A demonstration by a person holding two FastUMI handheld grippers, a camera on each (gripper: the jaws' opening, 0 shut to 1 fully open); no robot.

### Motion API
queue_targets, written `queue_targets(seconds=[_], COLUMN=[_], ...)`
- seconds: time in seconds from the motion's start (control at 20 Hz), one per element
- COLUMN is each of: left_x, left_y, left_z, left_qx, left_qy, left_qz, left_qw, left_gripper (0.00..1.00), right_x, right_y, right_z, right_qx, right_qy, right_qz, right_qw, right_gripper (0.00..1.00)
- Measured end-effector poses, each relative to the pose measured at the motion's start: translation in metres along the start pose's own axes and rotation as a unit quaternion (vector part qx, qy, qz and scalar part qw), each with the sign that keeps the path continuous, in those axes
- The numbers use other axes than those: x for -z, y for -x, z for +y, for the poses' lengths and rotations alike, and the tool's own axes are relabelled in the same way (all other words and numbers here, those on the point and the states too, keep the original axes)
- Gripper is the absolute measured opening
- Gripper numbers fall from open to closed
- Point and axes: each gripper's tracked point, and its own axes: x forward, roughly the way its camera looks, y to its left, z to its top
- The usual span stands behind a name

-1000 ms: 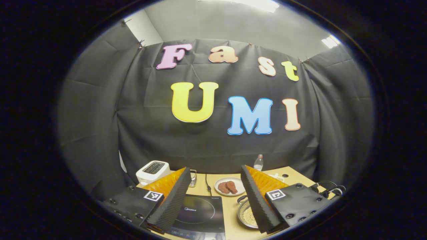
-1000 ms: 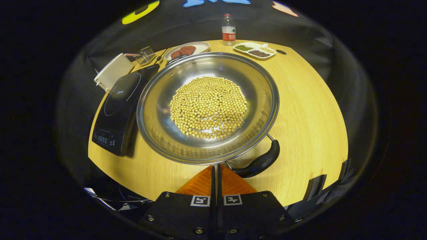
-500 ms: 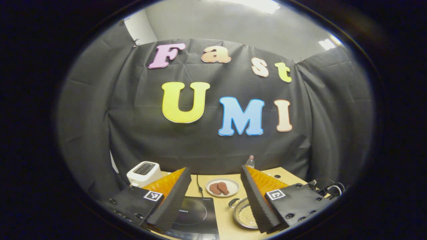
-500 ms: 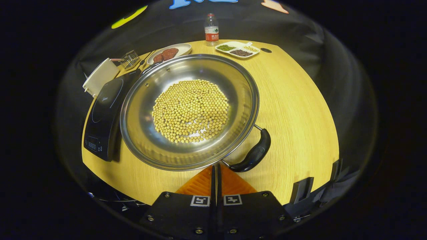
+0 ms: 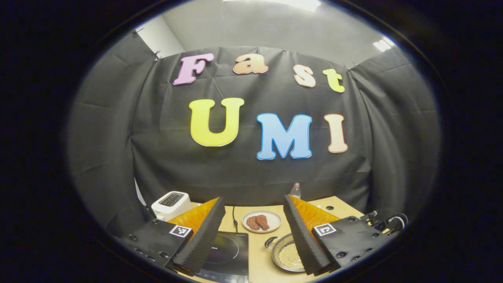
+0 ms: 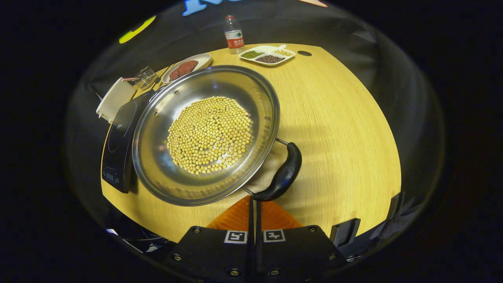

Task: First push the handle of the pot to place it horizontally, then grasp the pot with both hands and set it on the induction cooktop.

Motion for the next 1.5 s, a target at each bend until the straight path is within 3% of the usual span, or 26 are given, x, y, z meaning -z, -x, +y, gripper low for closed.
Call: queue_targets(seconds=[0.5,1.5], left_x=[-0.002,0.012], left_y=[0.003,-0.001], left_z=[-0.025,-0.059], left_qx=[-0.025,-0.064], left_qy=[-0.016,-0.006], left_qz=[0.005,0.030], left_qw=[1.000,0.997], left_gripper=[0.95,0.95], right_x=[-0.033,-0.088], right_y=[-0.005,-0.016], right_z=[-0.037,-0.069], right_qx=[-0.009,-0.013], right_qy=[-0.018,0.046], right_qz=[-0.012,-0.030], right_qw=[1.000,0.998], right_gripper=[0.01,0.01])
